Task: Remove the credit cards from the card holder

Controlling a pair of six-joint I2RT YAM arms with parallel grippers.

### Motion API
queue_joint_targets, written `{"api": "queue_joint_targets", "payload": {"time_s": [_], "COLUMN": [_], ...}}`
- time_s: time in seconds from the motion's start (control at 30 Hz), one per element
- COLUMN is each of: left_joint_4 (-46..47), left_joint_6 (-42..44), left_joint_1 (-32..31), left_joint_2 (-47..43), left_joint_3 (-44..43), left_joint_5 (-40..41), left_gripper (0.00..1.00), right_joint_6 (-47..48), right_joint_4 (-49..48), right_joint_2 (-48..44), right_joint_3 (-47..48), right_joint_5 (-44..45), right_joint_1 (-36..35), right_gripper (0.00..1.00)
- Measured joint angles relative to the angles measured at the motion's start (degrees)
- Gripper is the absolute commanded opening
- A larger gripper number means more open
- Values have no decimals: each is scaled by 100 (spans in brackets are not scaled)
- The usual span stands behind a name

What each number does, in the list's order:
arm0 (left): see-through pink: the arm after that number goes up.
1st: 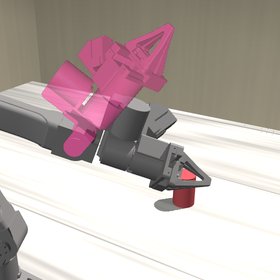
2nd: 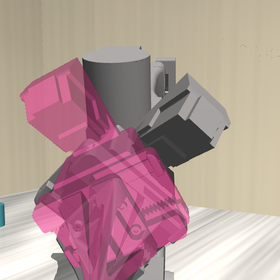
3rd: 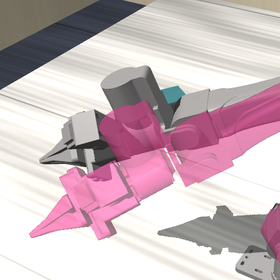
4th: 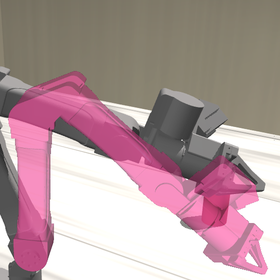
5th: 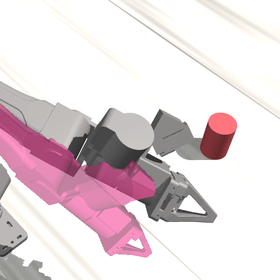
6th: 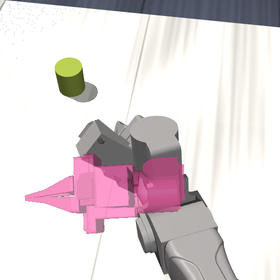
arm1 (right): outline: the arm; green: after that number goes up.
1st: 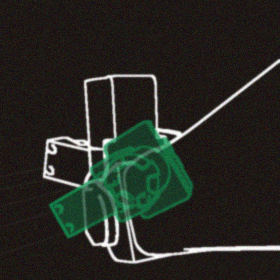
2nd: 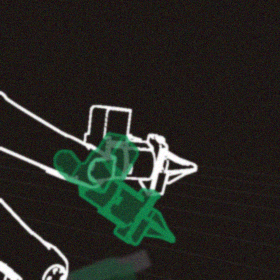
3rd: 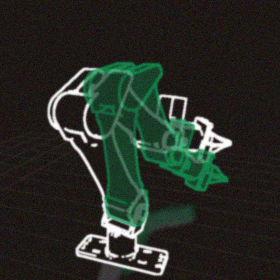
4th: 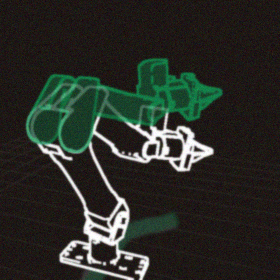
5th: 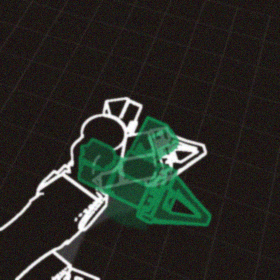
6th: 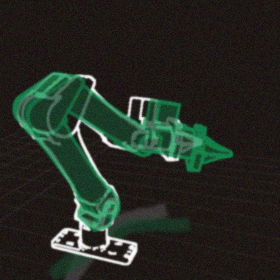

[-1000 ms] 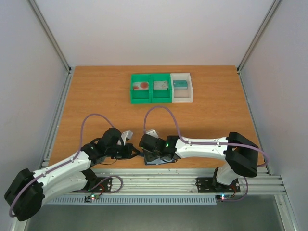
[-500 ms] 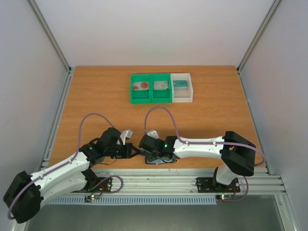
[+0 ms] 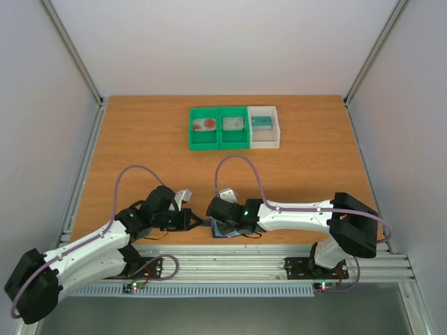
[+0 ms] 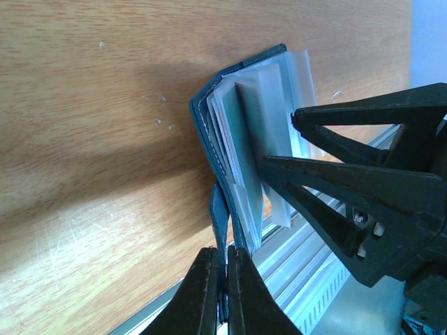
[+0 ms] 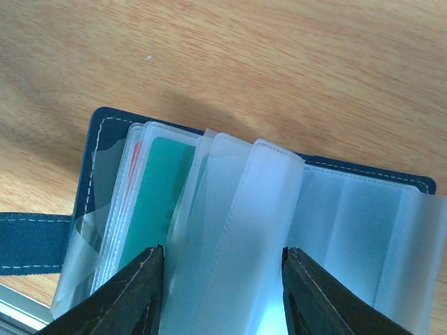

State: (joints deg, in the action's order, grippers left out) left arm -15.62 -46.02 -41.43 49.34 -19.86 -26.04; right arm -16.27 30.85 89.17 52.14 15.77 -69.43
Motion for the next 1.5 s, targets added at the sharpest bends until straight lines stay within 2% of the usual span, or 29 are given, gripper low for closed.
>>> {"api": "queue_joint_targets", "payload": {"time_s": [0.2, 0.37, 0.67, 0.97, 1.1, 1.2, 1.33, 1.5], "left_joint_4": [-44, -90, -116, -203, -223, -251, -352, -542], "left_joint_6": [2, 7, 15, 20, 24, 35, 42, 52], "left_joint_1": [0, 0, 0, 0, 0, 0, 0, 0], "left_joint_2": [-37, -37, -72, -109, -109, -92, -63, -50], "left_joint_3": [2, 4, 85, 92, 92, 92, 92, 79], "left_joint_5": [39, 90, 186, 393, 485, 592, 732, 907], "left_gripper": [0, 0, 0, 0, 1, 2, 6, 21], "right_joint_6": [2, 2, 138, 313, 350, 387, 387, 317], "right_joint_4": [87, 170, 566, 546, 520, 494, 393, 247], "right_joint_2": [-227, -369, -369, -282, -267, -267, -267, -321], "right_joint_3": [-96, -140, 35, 96, 98, 98, 96, -24], "right_joint_5": [24, 22, -59, -365, -461, -529, -634, -629], "right_joint_1": [0, 0, 0, 0, 0, 0, 0, 0], "right_gripper": [47, 41, 44, 28, 16, 13, 13, 7]}}
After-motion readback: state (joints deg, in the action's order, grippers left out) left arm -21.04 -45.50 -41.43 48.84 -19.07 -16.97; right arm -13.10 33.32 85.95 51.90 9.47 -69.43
